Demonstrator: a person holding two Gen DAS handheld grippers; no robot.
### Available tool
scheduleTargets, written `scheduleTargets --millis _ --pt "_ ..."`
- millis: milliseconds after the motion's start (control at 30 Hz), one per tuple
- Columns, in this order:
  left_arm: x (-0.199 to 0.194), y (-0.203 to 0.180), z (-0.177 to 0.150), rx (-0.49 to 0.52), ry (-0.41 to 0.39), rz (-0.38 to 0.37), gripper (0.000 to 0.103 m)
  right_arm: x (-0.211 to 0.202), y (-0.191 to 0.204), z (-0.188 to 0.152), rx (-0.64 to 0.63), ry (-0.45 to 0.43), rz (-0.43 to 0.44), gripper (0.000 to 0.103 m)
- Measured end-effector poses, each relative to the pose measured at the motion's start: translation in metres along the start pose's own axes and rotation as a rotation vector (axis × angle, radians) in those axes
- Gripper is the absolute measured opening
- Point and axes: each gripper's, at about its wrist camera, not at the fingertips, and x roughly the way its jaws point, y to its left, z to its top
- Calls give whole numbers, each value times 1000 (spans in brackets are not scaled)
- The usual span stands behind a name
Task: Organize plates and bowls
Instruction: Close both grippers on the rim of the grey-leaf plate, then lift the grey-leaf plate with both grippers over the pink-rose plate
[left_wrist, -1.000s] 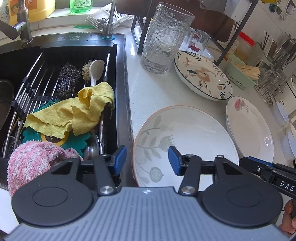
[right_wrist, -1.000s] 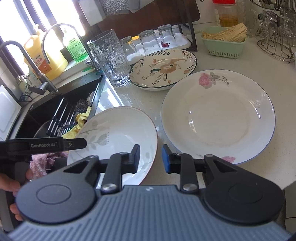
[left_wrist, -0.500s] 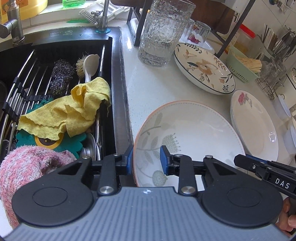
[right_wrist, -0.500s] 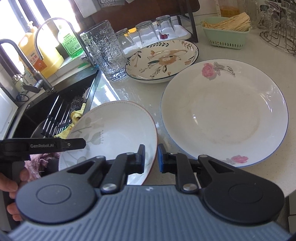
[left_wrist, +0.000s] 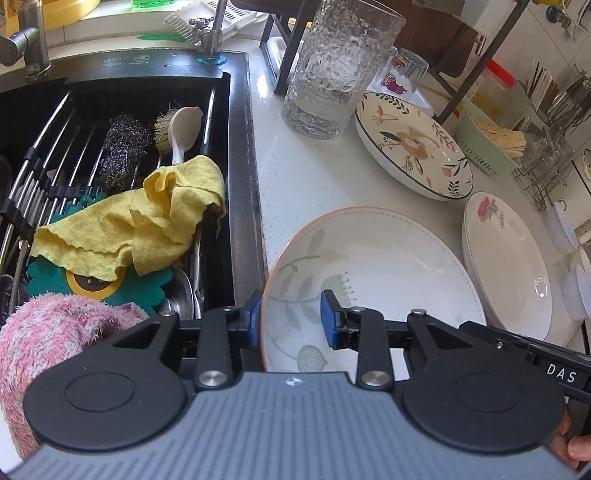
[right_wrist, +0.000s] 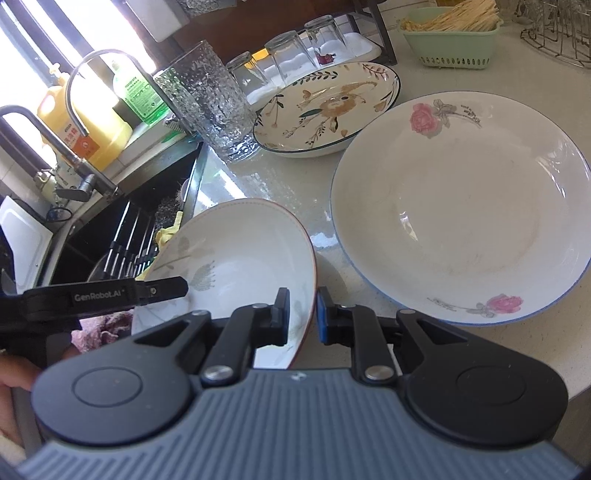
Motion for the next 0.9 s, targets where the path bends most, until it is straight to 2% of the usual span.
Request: scheduleTargets --millis 167,500,667,900 --pt "-11 -2 7 -10 17 -7 36 -10 1 8 40 -4 13 18" --pt "-40 -30 40 -15 20 -80 36 -48 1 38 92 -43 -24 18" --pt "-43 -52 59 14 16 -123 36 -63 -11 53 116 -83 -34 18" --pt "-28 -91 77 54 43 -146 36 -77 -44 70 166 -121 -44 18"
